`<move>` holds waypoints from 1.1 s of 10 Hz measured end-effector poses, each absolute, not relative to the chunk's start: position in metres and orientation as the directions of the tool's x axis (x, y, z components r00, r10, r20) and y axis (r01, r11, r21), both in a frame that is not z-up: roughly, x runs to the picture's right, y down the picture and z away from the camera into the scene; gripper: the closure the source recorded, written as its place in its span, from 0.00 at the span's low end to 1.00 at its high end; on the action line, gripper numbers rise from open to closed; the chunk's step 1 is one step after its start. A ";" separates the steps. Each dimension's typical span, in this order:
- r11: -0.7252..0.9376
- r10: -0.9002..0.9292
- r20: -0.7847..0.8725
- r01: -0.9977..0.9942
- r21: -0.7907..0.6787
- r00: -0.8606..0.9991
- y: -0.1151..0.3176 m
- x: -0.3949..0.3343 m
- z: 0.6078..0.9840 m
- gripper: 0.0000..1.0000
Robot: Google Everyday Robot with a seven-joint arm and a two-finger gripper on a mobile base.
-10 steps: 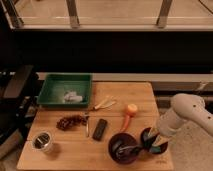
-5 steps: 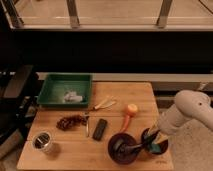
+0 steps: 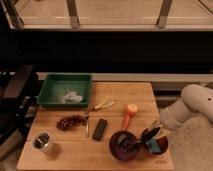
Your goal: Place brush in table surface
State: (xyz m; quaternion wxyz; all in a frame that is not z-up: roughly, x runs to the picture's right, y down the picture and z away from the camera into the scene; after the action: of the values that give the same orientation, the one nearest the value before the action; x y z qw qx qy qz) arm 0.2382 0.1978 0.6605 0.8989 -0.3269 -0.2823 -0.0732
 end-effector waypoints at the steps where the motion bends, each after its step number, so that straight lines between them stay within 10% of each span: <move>1: 0.784 0.063 0.579 0.319 -0.532 0.813 0.188 0.240 0.658 1.00; 11: 0.890 0.084 0.669 0.246 -0.383 0.739 0.073 0.259 0.629 1.00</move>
State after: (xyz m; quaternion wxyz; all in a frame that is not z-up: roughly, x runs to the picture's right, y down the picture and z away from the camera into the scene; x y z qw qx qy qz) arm 0.2592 0.0725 0.6294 0.9036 -0.2298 -0.3587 -0.0448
